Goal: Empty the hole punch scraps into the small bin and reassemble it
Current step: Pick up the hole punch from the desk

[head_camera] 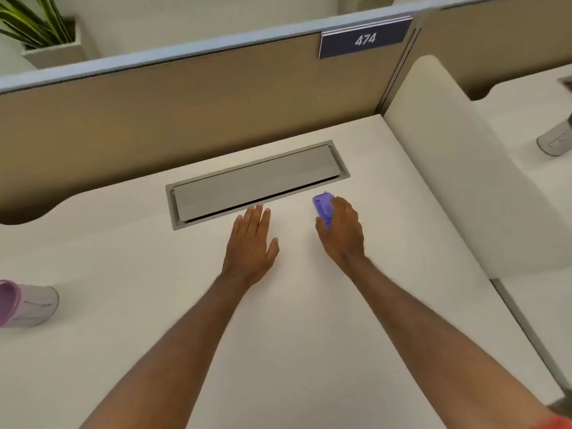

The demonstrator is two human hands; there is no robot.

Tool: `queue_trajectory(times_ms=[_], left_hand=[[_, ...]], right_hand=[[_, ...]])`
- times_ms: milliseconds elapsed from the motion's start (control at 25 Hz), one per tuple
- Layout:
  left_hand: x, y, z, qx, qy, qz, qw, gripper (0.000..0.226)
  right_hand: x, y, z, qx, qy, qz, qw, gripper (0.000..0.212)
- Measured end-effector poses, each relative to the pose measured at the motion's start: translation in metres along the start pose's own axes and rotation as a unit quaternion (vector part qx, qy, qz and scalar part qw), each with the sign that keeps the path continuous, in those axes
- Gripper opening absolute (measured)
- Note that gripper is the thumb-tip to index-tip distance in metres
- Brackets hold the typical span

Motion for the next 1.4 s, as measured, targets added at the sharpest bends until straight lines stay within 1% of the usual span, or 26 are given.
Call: queue_trajectory(times_ms=[120,200,280,440,600,720,760,800,840,880,920,960,1000,1080,1120,1160,1320,1400], left_hand=[[-0.006,-0.027,-0.008,-0.039,0.003,-0.010,0.999,0.070],[-0.008,-0.044,-0.007,-0.059,-0.007,-0.017,0.998,0.071],[-0.011,-0.055,-0.006,-0.070,-0.016,-0.022,0.997,0.072],[-0.017,-0.068,-0.004,-0.072,-0.013,-0.022,0.997,0.072],[-0.016,-0.069,-0.004,-0.057,-0.018,-0.017,0.998,0.072],[-0.016,-0.069,-0.005,-0.065,-0.010,-0.012,0.998,0.072],[-0.015,-0.069,-0.005,-0.069,-0.008,-0.008,0.998,0.072],[-0.014,-0.067,-0.005,-0.071,-0.004,0.000,0.997,0.071],[-0.013,-0.065,-0.005,-0.073,0.005,0.018,0.997,0.069],[-0.012,-0.061,-0.007,-0.066,0.027,0.055,0.996,0.066],[-0.010,-0.054,-0.010,-0.049,0.063,0.118,0.990,0.062],[-0.008,-0.046,-0.013,-0.031,0.113,0.206,0.972,0.058],[-0.006,-0.038,-0.015,-0.012,0.167,0.308,0.936,0.052],[0.002,-0.028,-0.014,0.013,0.251,0.496,0.831,0.037],[0.007,-0.023,-0.011,0.016,0.266,0.551,0.791,0.029],[0.012,-0.015,-0.005,0.019,0.268,0.580,0.769,0.027],[0.019,0.011,0.042,0.023,0.256,0.628,0.735,0.034],[0.019,0.021,0.072,0.032,0.257,0.650,0.715,0.032]], right_hand=[[0.016,-0.008,-0.020,0.017,-0.044,-0.010,0.999,0.050],[0.023,-0.016,-0.028,0.013,-0.054,-0.014,0.998,0.049],[0.028,-0.021,-0.030,0.025,-0.056,-0.026,0.998,0.045],[0.038,-0.023,-0.037,0.054,-0.070,-0.036,0.995,0.039],[0.040,-0.024,-0.040,0.059,-0.069,-0.034,0.995,0.032],[0.040,-0.023,-0.042,0.062,-0.077,-0.031,0.995,0.024],[0.042,-0.023,-0.043,0.058,-0.091,-0.051,0.993,0.020],[0.045,-0.024,-0.044,0.044,-0.121,-0.097,0.987,0.016],[0.050,-0.028,-0.044,0.020,-0.168,-0.172,0.970,0.011],[0.052,-0.035,-0.040,-0.017,-0.222,-0.256,0.941,0.008],[0.049,-0.044,-0.033,-0.059,-0.265,-0.334,0.903,0.009],[0.042,-0.050,-0.024,-0.102,-0.291,-0.398,0.864,0.015],[0.032,-0.055,-0.013,-0.137,-0.302,-0.451,0.828,0.021],[0.009,-0.056,0.011,-0.180,-0.299,-0.528,0.774,0.028],[-0.001,-0.056,0.023,-0.194,-0.293,-0.547,0.760,0.031],[-0.011,-0.054,0.036,-0.206,-0.285,-0.557,0.753,0.033],[-0.046,-0.046,0.083,-0.259,-0.256,-0.571,0.736,0.034],[-0.058,-0.041,0.109,-0.282,-0.245,-0.554,0.744,0.032]])
Point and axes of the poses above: each hand's wrist, its own z-axis away from the middle knuckle, its own y-axis out of the back of the hand, x = y × z, the point moved 10 cm from there along -z, towards the middle knuckle, and after that the axes turned 3 degrees about -y, right-handed, at the moved point
